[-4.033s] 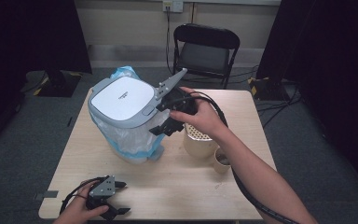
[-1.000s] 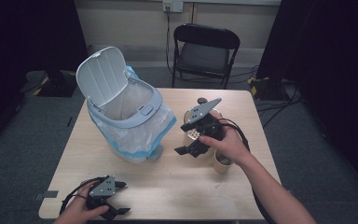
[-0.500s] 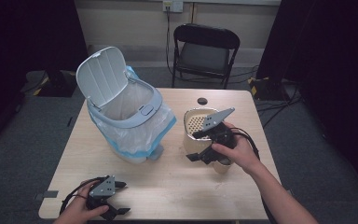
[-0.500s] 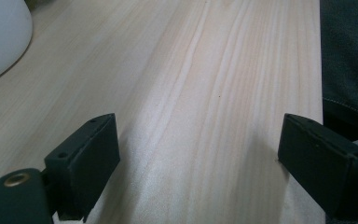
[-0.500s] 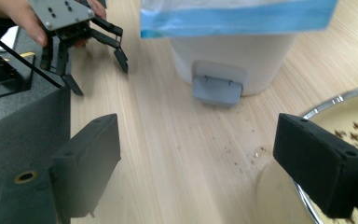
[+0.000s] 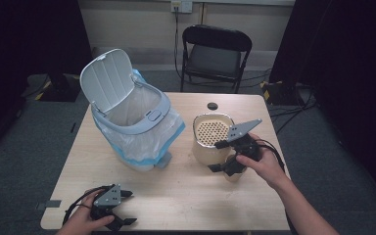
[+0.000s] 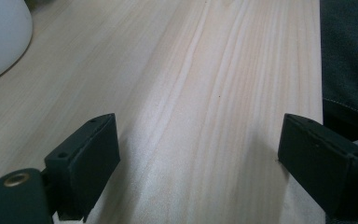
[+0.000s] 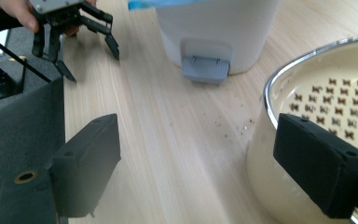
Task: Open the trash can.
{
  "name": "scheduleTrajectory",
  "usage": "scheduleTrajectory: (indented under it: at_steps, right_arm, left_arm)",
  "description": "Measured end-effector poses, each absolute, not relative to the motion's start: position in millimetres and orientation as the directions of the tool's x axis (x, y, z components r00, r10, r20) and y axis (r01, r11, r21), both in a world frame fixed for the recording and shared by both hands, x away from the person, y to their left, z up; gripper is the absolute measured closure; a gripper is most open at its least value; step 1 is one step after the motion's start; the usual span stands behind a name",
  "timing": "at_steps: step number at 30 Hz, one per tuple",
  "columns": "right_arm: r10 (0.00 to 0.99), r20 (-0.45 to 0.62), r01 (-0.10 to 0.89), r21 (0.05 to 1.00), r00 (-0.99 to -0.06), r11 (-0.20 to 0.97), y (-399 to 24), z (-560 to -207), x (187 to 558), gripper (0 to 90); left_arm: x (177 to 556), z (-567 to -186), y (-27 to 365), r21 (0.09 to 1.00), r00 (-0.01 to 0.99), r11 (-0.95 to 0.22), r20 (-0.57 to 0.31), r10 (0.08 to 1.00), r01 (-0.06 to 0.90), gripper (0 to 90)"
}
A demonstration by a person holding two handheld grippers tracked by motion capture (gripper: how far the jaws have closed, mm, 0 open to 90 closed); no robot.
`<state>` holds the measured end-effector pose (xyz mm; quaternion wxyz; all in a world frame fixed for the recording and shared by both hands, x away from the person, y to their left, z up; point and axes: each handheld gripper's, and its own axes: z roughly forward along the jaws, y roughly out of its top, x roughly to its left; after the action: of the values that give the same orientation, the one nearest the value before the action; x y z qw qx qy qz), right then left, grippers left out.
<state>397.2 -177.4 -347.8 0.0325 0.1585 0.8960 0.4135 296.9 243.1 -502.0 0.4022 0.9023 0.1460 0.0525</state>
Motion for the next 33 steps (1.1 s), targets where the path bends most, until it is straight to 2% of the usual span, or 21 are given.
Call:
scheduleTrajectory:
  at_steps: [33]
  right_arm:
    - [0.381,0.065,0.303,0.733,-0.922,0.609,-234,-379,371,14.3]
  left_arm:
    - [297,-502,243,0.741,0.952,-0.633,-0.022,0.306,0.221,12.0]
